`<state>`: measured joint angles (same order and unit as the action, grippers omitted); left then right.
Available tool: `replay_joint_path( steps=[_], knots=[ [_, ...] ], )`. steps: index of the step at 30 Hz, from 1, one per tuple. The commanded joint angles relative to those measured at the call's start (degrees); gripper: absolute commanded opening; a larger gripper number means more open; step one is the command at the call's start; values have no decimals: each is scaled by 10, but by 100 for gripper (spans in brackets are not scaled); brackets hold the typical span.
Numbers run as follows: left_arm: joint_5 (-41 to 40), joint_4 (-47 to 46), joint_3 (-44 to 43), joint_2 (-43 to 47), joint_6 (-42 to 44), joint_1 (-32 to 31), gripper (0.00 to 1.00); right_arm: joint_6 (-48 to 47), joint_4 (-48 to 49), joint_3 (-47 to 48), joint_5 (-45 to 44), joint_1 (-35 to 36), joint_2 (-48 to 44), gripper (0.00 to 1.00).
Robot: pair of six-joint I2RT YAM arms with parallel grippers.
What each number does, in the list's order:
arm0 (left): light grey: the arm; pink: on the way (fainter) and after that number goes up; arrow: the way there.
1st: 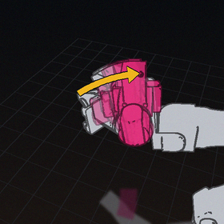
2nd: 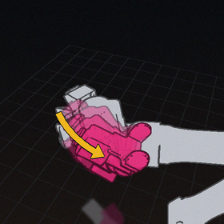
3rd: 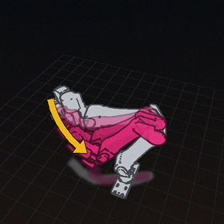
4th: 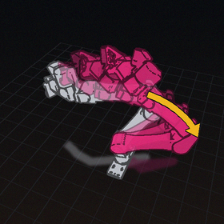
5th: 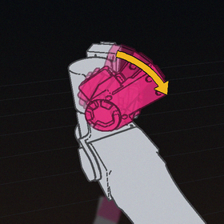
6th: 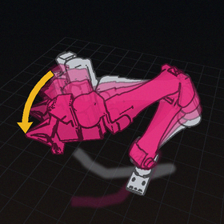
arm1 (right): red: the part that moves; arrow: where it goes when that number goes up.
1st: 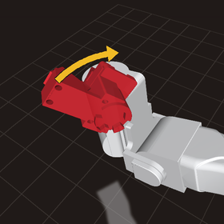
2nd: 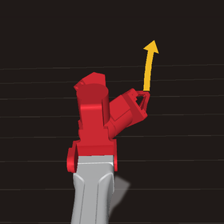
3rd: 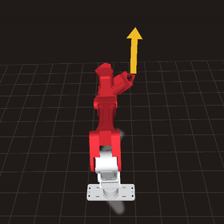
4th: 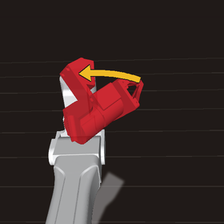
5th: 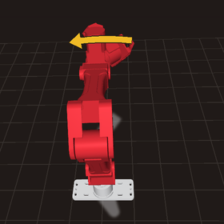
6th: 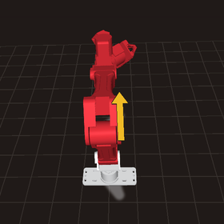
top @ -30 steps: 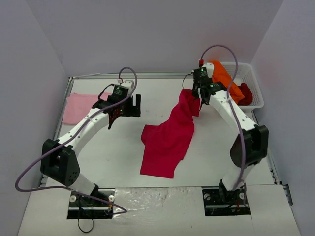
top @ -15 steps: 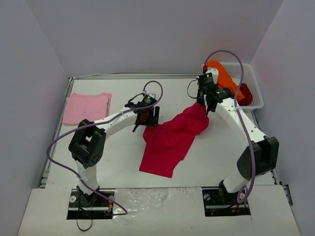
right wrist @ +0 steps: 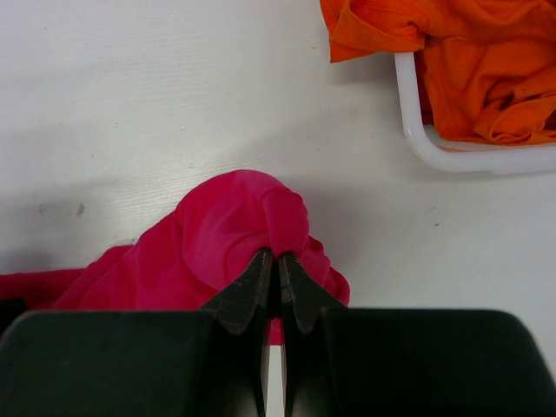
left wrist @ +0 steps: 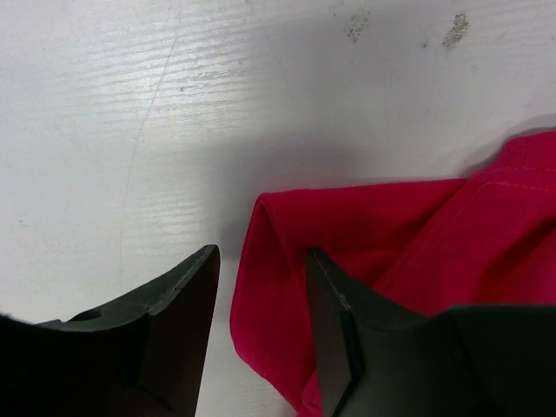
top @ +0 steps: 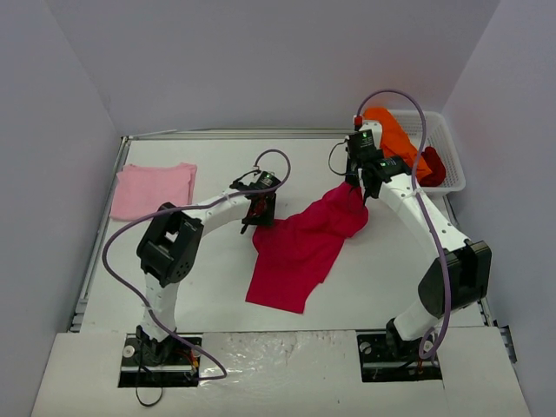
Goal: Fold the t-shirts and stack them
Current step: Flatten out the tshirt
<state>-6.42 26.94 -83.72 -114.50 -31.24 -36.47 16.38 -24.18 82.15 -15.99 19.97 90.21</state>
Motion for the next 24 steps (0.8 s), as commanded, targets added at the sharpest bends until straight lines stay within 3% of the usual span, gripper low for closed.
replay_joint_path(
  steps=[1, 14, 17, 21, 24],
  knots=[
    [4, 2, -22, 3, -8, -1, 43, -6, 6, -2, -4, 3, -15, 0],
    [33, -16, -29, -23, -9, -13, 40, -6, 7, -4, -4, 3, -10, 0],
    [33, -7, -40, -41, -7, -19, 30, -7, 7, -6, -4, 3, -10, 0],
    [34, -5, -41, -52, -10, -21, 3, -8, 8, -7, -3, 3, -9, 0],
    [28, -2, -43, -49, -8, -21, 2, -8, 10, -7, -1, 3, -8, 0]
  ],
)
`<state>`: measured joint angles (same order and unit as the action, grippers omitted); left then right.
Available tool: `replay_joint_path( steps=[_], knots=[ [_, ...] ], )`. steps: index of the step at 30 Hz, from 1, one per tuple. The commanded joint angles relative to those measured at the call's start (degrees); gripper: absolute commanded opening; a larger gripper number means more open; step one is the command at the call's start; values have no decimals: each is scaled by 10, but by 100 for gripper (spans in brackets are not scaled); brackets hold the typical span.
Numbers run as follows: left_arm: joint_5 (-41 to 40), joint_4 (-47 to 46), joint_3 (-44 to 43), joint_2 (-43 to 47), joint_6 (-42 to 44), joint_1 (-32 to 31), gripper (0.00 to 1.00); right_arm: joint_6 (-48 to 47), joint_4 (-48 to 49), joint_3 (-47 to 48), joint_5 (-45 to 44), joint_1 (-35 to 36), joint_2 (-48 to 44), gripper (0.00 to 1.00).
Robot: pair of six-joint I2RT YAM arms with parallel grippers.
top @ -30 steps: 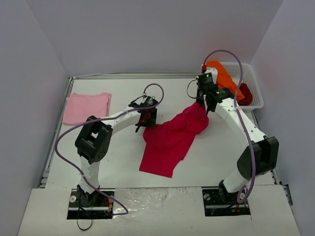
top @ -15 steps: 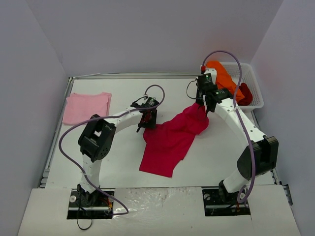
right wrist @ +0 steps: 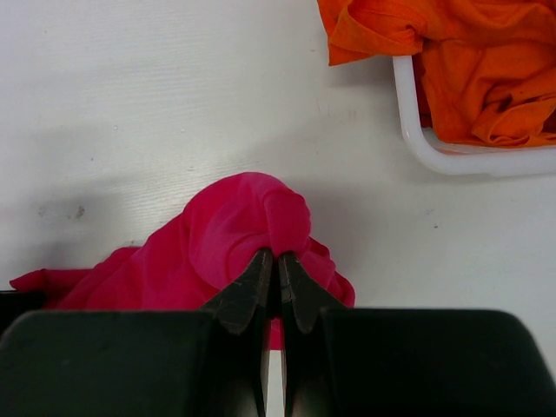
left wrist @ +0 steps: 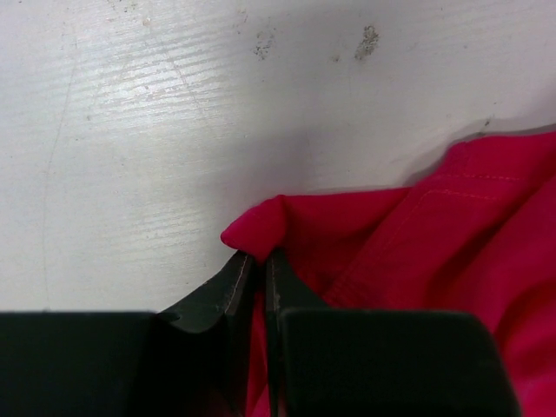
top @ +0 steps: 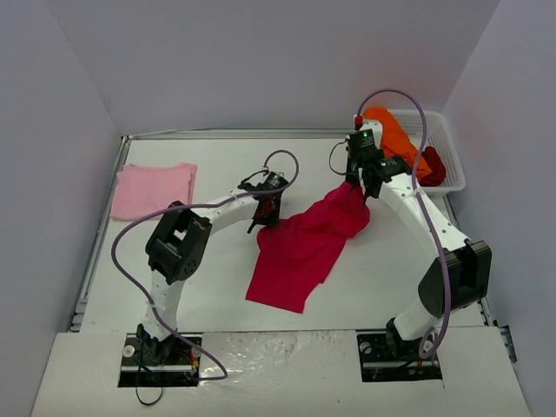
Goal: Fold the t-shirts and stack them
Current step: Flatten out the tshirt
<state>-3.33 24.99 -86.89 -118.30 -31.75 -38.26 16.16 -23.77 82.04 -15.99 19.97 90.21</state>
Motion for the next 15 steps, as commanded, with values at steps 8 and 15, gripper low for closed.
replay_joint_path(
  steps=[8, 15],
  knots=[
    [-41, 88, -82, 29, 21, 28, 2, -8, 14, 28, -4, -1, 25, 0],
    [-25, 138, -171, 76, 25, 125, 2, -23, 27, 137, 11, -12, 120, 0]
  ],
)
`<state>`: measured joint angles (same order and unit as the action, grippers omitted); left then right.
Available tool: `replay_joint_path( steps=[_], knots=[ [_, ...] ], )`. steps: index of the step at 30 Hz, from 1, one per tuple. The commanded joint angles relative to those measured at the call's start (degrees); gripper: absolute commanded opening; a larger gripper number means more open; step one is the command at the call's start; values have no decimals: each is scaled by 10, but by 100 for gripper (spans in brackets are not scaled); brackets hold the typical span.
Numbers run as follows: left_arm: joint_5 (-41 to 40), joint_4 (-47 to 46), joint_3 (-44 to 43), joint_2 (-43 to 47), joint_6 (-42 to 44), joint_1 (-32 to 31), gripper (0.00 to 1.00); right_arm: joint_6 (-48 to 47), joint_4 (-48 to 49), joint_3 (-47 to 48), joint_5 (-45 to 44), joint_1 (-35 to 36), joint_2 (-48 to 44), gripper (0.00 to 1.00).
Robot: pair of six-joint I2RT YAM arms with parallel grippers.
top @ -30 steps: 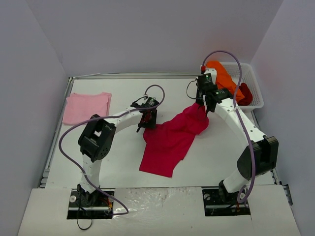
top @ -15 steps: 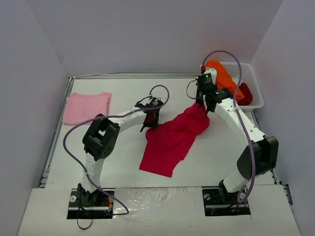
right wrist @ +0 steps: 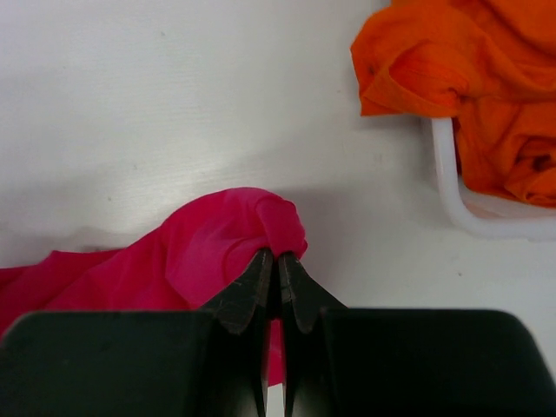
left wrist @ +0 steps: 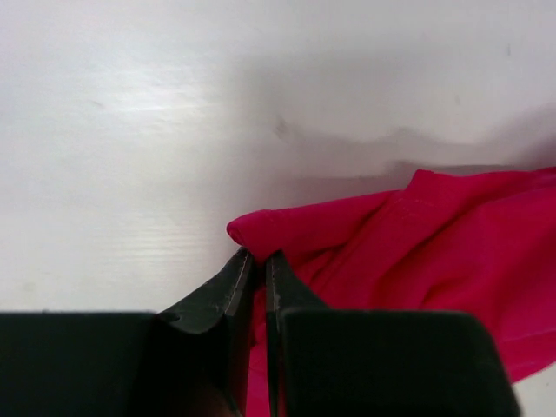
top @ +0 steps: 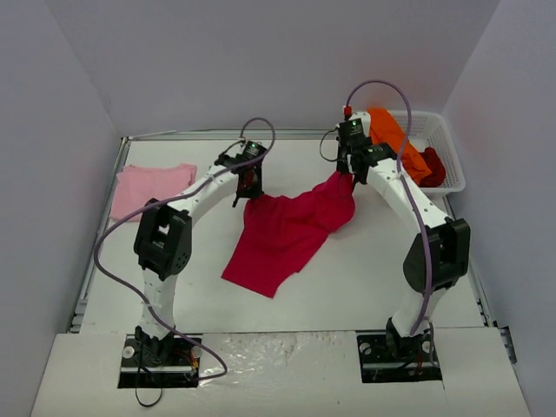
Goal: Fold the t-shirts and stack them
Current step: Flatten out the tshirt
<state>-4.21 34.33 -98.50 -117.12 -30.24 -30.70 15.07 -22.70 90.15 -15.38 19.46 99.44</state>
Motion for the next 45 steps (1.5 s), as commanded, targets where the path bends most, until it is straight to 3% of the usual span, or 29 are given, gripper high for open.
replay_joint_path(
  steps=[1, 7, 10, 17, 24, 33, 38, 41, 45],
  knots=[
    [-17, 54, -79, 75, 15, 61, 2, -14, 16, 92, 10, -14, 36, 0],
    [-9, 111, -127, 162, 40, 149, 2, -21, -28, 251, 37, -40, 65, 0],
    [-4, 124, -127, 209, 50, 176, 2, -31, -46, 274, 27, -46, 42, 0],
    [0, 131, -99, 289, 57, 181, 2, -23, -49, 181, 29, -50, -53, 0],
    [29, 110, -4, 335, 57, 180, 2, -28, -52, 87, 11, -51, -127, 0],
    [64, 94, 91, 369, 41, 176, 2, -25, -75, 64, 23, -51, -163, 0],
    [48, 78, 196, 392, 28, 156, 2, -16, -75, -17, 34, -50, -195, 0],
    [-3, 67, 229, 395, 26, 134, 2, -19, -70, -50, 31, -50, -195, 0],
    [-47, 60, 251, 372, 26, 99, 2, -11, -71, -43, 26, -46, -186, 0]
  ],
)
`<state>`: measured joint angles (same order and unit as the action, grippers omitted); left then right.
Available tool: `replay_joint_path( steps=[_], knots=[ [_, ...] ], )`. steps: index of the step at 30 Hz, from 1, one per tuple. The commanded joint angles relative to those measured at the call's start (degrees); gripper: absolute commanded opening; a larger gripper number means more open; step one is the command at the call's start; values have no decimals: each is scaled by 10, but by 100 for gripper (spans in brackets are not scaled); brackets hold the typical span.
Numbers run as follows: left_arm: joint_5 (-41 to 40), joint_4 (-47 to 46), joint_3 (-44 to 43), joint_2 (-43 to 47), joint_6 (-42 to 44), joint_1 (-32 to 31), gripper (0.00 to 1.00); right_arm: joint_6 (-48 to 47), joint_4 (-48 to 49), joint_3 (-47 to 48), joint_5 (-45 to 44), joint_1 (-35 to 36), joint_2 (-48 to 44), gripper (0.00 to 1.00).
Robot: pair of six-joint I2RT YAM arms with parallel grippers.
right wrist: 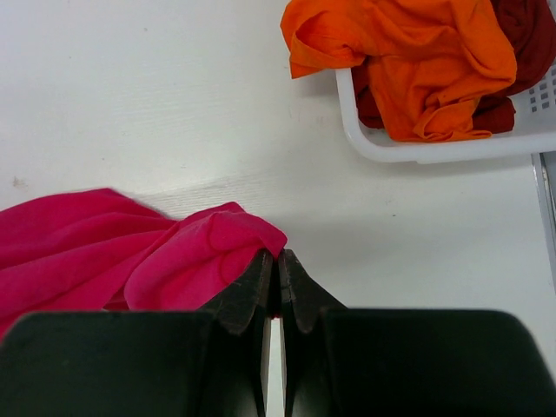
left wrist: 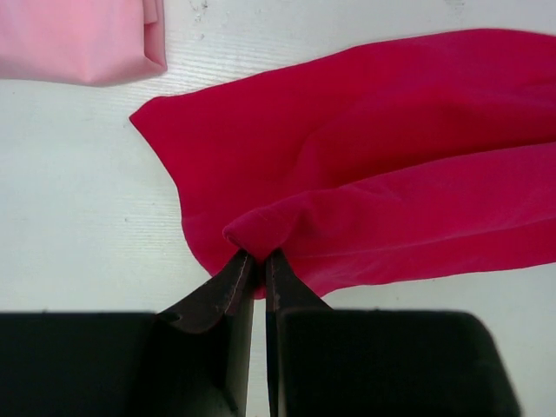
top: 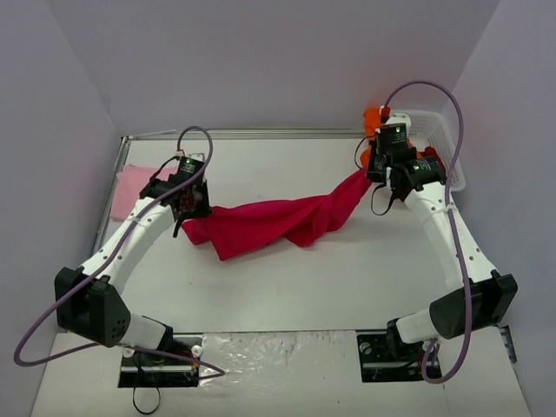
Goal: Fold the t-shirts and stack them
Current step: Flatten out the tshirt
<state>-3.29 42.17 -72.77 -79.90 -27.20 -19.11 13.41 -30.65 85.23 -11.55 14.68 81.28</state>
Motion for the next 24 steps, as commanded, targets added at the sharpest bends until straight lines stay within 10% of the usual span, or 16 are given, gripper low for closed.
replay_joint_path(
  steps=[1, 10, 18, 24],
  knots=[
    [-65, -18, -6, -5, -4, -35, 2, 8, 9, 7, -17, 2, -2, 0],
    [-161, -31, -23, -116, -2, -80, 2, 21, 9, 33, -17, 3, 73, 0],
    [-305, 33, -68, -162, -43, -100, 53, 18, 17, 37, -13, 7, 105, 0],
    [-339, 51, -113, -89, 31, -150, 59, 18, 26, 19, -14, 11, 91, 0]
  ],
)
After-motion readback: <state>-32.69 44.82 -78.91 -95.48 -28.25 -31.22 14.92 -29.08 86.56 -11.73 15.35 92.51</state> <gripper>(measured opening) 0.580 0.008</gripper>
